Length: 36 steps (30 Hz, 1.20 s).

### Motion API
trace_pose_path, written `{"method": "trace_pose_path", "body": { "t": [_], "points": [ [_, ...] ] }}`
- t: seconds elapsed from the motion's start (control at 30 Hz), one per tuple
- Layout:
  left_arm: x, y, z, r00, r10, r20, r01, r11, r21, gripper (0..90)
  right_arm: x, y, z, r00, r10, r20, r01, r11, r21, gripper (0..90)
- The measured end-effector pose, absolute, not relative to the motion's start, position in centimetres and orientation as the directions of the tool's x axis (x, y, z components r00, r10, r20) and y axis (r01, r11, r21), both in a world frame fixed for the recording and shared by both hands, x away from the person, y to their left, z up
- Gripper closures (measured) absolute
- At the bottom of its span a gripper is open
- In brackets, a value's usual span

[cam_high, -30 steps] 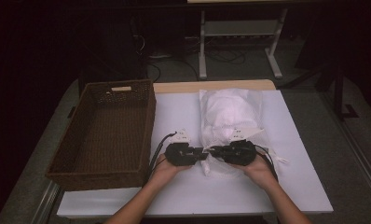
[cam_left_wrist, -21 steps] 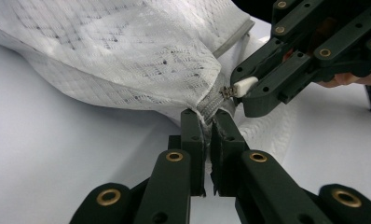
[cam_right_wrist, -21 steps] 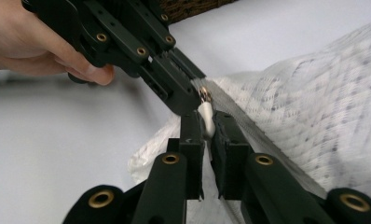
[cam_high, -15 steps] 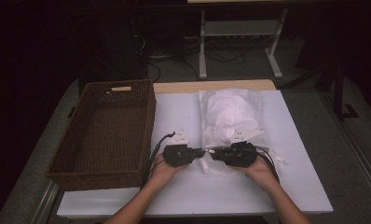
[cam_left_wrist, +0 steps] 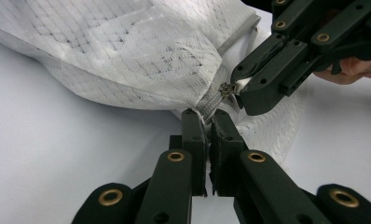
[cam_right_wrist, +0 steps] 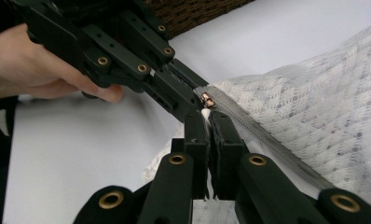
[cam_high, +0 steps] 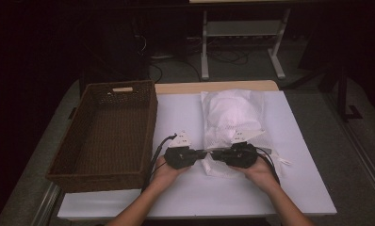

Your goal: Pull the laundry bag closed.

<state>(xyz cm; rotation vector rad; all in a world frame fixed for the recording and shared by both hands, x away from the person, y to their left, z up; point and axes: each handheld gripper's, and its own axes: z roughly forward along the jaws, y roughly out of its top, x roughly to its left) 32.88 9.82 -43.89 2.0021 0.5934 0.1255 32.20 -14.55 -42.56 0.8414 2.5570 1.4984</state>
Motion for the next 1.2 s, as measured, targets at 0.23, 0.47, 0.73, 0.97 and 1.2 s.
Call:
{"method": "trace_pose_path", "body": {
  "t": [0.23, 0.47, 0.73, 0.97, 1.2],
  "points": [
    [32.7, 10.4, -43.4, 0.859, 0.485, -0.165, 0.365, -0.353, 0.862, 86.7, 31.7, -15.1, -42.1, -0.841, 0.517, 0.157, 0.399, 0.398, 0.826, 86.5],
    [32.6, 10.5, -43.4, 0.855, 0.494, -0.156, 0.363, -0.358, 0.86, 86.7, 31.5, -15.9, -42.0, -0.838, 0.531, 0.124, 0.387, 0.419, 0.822, 86.4],
    [32.5, 10.5, -43.4, 0.852, 0.503, -0.147, 0.365, -0.368, 0.855, 86.6, 31.3, -17.0, -41.8, -0.83, 0.547, 0.107, 0.383, 0.42, 0.822, 86.4],
    [32.5, 10.5, -43.2, 0.844, 0.518, -0.138, 0.368, -0.373, 0.852, 86.7, 31.1, -17.1, -41.8, -0.823, 0.561, 0.086, 0.382, 0.436, 0.815, 86.5],
    [32.3, 10.4, -43.4, 0.835, 0.534, -0.132, 0.379, -0.385, 0.842, 86.7, 31.0, -18.2, -41.6, -0.806, 0.586, 0.086, 0.392, 0.42, 0.818, 86.4]
  ]
}}
